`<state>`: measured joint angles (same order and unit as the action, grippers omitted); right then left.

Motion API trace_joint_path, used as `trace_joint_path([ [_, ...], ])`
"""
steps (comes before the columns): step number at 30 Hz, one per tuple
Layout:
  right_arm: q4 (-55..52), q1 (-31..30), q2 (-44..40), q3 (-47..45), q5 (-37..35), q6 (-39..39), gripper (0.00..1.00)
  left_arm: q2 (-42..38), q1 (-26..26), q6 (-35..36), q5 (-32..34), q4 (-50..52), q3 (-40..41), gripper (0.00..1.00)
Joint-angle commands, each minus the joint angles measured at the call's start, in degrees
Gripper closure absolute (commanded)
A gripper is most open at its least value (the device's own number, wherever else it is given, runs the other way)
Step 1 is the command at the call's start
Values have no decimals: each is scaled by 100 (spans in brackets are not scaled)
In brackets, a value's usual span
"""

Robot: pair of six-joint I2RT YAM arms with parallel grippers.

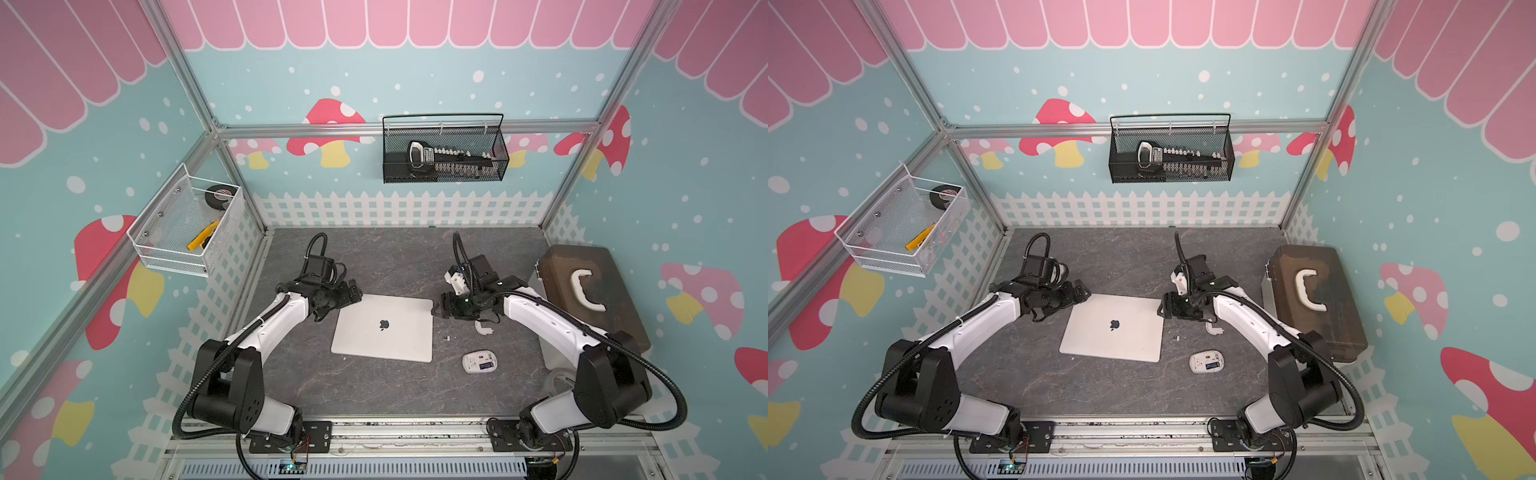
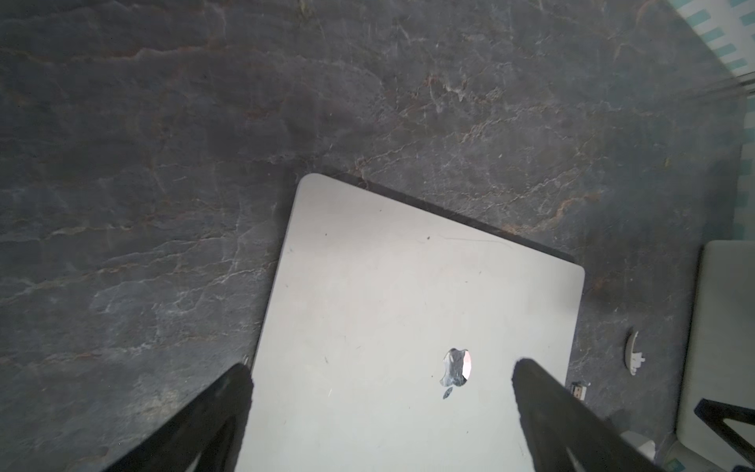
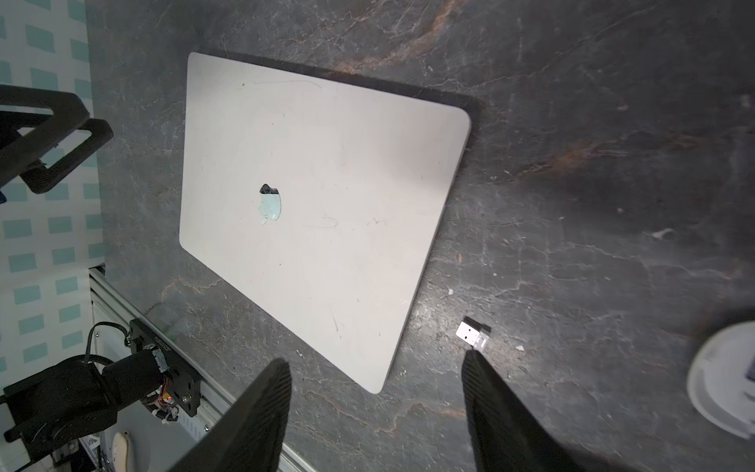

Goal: Insert the wireless mouse receiver into the laptop
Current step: Pick up the laptop from the center of the board.

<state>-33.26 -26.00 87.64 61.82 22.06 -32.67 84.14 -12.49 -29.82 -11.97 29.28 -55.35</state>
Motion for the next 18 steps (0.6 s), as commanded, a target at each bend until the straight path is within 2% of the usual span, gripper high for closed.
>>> trace_joint_path([
  [1, 488, -110, 344, -78, 106, -45, 31, 84, 19, -120, 175, -144, 217, 1],
  [10, 1502, -134, 815, -731, 243, -532, 27, 443, 11, 3, -42, -833, 765, 2],
  [18, 2038, -159, 1070, -942, 447, -654, 29, 673, 10, -107, -203, -1063, 947, 2],
])
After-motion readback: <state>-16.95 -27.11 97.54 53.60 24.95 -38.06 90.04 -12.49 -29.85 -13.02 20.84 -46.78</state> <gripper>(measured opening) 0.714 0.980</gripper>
